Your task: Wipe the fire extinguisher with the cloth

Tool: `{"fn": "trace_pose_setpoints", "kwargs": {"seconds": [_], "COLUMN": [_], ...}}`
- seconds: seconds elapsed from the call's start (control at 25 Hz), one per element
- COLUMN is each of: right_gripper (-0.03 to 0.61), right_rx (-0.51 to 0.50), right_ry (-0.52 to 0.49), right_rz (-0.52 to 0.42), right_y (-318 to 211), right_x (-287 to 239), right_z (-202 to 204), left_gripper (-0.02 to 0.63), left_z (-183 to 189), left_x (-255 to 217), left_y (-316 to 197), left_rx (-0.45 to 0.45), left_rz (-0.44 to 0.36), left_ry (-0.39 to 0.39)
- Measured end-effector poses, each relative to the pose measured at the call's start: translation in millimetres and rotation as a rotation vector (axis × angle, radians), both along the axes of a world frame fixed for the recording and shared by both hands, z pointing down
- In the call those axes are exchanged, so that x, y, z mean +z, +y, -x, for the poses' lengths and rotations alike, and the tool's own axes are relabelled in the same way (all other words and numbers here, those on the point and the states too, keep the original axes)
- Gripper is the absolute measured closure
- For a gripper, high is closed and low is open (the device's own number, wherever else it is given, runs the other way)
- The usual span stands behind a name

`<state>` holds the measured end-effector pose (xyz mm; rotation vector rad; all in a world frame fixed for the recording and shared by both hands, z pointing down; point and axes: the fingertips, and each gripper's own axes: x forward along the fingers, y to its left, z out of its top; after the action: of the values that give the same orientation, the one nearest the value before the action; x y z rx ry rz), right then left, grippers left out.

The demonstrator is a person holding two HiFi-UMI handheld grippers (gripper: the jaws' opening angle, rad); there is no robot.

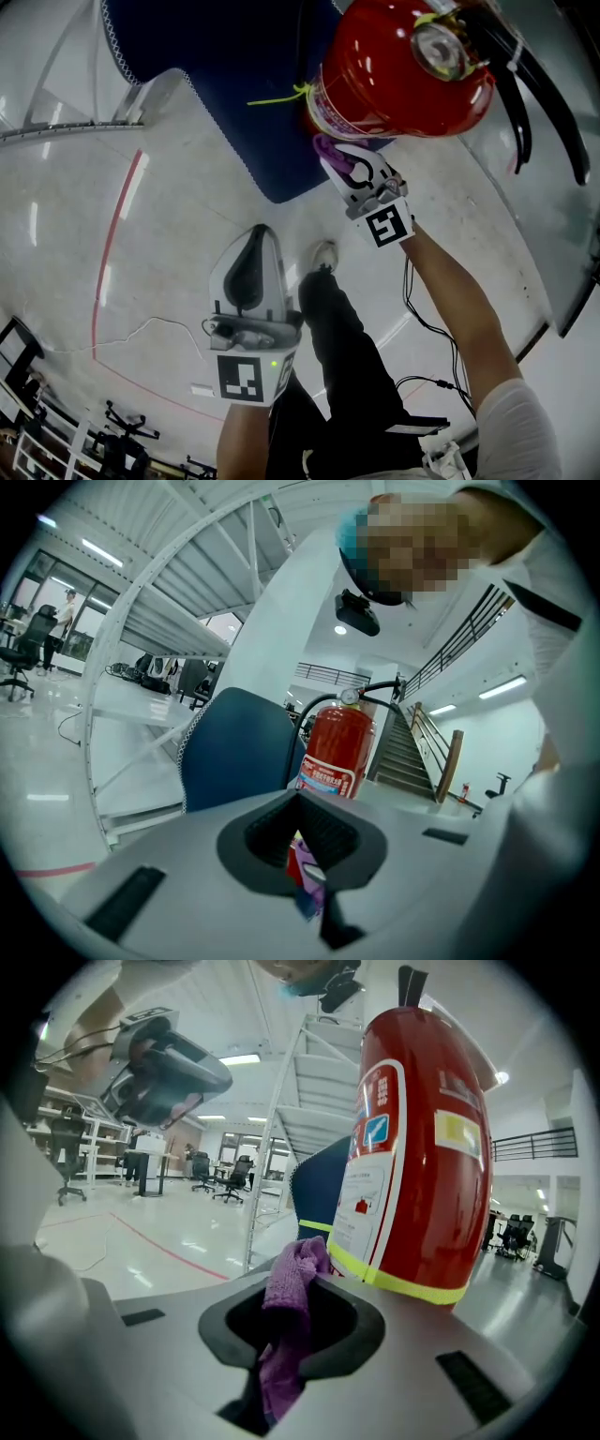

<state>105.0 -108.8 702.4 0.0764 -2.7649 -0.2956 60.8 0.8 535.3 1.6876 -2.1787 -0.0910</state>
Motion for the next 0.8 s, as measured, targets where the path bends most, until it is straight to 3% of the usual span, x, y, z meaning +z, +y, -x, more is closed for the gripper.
{"fn": "trace_pose_setpoints", "kwargs": {"seconds": [0.44, 0.8], "right_gripper": [0.52, 0.52], "right_rx": [0.017, 0.03], "right_ry": [0.099, 0.253], "right_rz": [0.036, 0.049], "right_y": [-1, 0], "right_x": [46, 77], "right_z": [7, 9], "left_gripper": [0.609, 0.609], "left_z": [15, 18], "left_x": [2, -22], "left_y": [10, 22], "left_rx": [-0.029, -0.014], "left_rz": [-0.02, -0.033], "left_ry": [0.01, 0.008]}}
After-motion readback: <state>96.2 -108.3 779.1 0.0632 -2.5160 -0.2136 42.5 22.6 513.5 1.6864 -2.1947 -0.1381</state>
